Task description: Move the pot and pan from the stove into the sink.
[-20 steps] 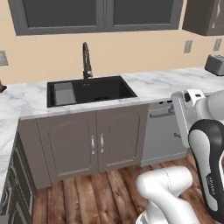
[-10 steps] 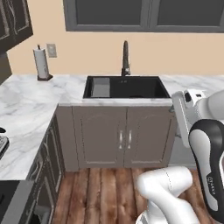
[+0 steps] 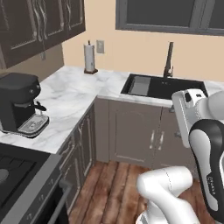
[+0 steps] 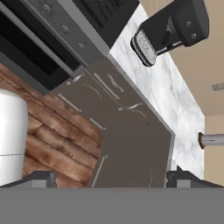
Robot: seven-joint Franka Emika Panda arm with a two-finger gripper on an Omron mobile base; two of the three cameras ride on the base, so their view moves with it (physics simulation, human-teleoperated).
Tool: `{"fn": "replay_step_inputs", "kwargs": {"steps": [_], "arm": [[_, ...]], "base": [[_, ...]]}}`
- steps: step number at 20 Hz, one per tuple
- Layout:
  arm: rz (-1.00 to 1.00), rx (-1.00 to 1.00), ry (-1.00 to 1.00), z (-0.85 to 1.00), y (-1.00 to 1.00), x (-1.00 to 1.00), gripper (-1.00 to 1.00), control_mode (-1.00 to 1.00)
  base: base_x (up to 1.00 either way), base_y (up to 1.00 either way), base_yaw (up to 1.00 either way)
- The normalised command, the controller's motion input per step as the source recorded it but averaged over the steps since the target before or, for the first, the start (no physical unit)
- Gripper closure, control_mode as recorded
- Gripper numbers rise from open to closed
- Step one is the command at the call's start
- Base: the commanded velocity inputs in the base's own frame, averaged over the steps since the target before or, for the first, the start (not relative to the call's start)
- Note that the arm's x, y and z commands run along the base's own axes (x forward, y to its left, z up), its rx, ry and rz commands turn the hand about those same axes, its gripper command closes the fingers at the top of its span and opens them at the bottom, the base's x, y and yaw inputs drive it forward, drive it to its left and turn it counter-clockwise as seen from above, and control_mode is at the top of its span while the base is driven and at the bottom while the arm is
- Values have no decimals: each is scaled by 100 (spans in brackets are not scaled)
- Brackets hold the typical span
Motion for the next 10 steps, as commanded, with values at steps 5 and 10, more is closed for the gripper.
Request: {"fn": "replay_step_inputs", "kwargs": {"steps": [5, 10], "arm": [[0, 0, 0, 0, 0, 0, -100, 100], [0, 0, 0, 0, 0, 0, -100, 100]], "base": [[-13, 0, 49], [-13, 0, 50]]}}
